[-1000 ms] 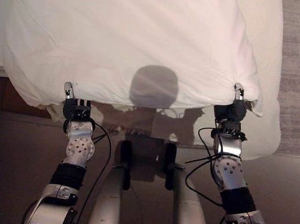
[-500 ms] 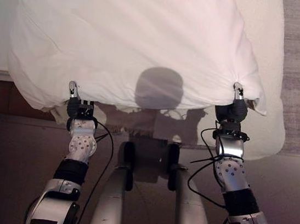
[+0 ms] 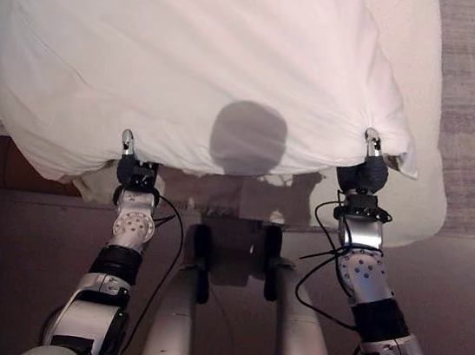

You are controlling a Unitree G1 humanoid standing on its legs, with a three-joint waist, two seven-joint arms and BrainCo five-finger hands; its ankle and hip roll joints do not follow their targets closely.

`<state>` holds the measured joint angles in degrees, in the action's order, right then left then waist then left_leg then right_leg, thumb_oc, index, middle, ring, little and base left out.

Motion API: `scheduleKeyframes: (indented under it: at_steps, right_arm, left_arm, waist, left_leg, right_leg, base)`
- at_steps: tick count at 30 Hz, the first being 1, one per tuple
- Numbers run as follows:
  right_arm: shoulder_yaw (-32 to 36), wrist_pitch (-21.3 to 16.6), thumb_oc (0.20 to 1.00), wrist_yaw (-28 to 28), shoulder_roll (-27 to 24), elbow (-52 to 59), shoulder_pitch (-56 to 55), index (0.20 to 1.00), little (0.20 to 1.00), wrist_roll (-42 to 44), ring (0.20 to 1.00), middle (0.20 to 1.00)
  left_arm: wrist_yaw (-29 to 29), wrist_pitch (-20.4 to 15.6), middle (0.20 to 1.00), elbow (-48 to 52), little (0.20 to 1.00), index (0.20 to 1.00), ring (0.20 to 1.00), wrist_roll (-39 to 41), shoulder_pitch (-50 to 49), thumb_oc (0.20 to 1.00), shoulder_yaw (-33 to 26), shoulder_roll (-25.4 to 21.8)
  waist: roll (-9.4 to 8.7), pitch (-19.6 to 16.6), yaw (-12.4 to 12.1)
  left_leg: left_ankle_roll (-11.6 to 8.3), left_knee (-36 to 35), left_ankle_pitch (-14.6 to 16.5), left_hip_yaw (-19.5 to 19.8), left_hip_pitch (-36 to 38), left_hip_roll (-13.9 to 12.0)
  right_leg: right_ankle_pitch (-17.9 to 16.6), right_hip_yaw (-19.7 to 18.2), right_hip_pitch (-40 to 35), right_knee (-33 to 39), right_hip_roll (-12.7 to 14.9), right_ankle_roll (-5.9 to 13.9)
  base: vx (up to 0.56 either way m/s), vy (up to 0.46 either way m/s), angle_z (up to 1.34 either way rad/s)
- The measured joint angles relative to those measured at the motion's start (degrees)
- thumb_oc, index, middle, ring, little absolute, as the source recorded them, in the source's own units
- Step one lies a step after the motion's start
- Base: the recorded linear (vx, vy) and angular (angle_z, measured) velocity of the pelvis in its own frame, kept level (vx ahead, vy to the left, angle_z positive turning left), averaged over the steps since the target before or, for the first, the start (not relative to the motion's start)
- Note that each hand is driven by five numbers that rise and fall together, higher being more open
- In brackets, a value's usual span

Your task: Make the bed

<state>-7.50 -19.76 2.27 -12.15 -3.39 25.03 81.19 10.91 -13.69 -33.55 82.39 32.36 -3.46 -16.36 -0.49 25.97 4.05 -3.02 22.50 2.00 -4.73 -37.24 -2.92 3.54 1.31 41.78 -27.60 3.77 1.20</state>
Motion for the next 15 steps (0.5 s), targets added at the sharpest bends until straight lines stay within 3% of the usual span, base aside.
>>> scheduleKeyframes:
  at_steps: [9, 15]
  right_arm:
    - [-0.1, 0.2, 0.200, 1.0, 0.0, 0.0, 0.2, 0.200, 0.200, 0.5, 0.200, 0.200]
    - [-0.7, 0.6, 0.200, 1.0, 0.6, 0.0, -0.5, 0.200, 0.200, 0.5, 0.200, 0.200]
  left_arm:
    - [-1.3, 0.1, 0.200, -1.9, 0.200, 0.200, 0.200, -0.1, 0.0, 0.200, -0.5, -0.3]
    - [-2.6, -1.8, 0.200, -0.9, 0.200, 0.200, 0.200, -0.1, -2.3, 0.200, -2.5, 1.5]
  waist:
    - [-0.08, 0.0, 0.3]
    - [-0.08, 0.0, 1.2]
  left_leg:
    - [0.38, -1.2, -0.2, -1.2, 0.9, -0.3]
    - [0.64, -5.5, -1.3, -1.7, 4.9, 0.2]
  right_leg:
    - [-1.0, -1.0, -0.7, 1.7, -0.2, 0.74]
    - [-1.3, -1.2, -3.6, 4.2, 0.1, 1.02]
  base:
    - [0.00, -0.023, -0.05]
    - [0.01, -0.076, -0.01]
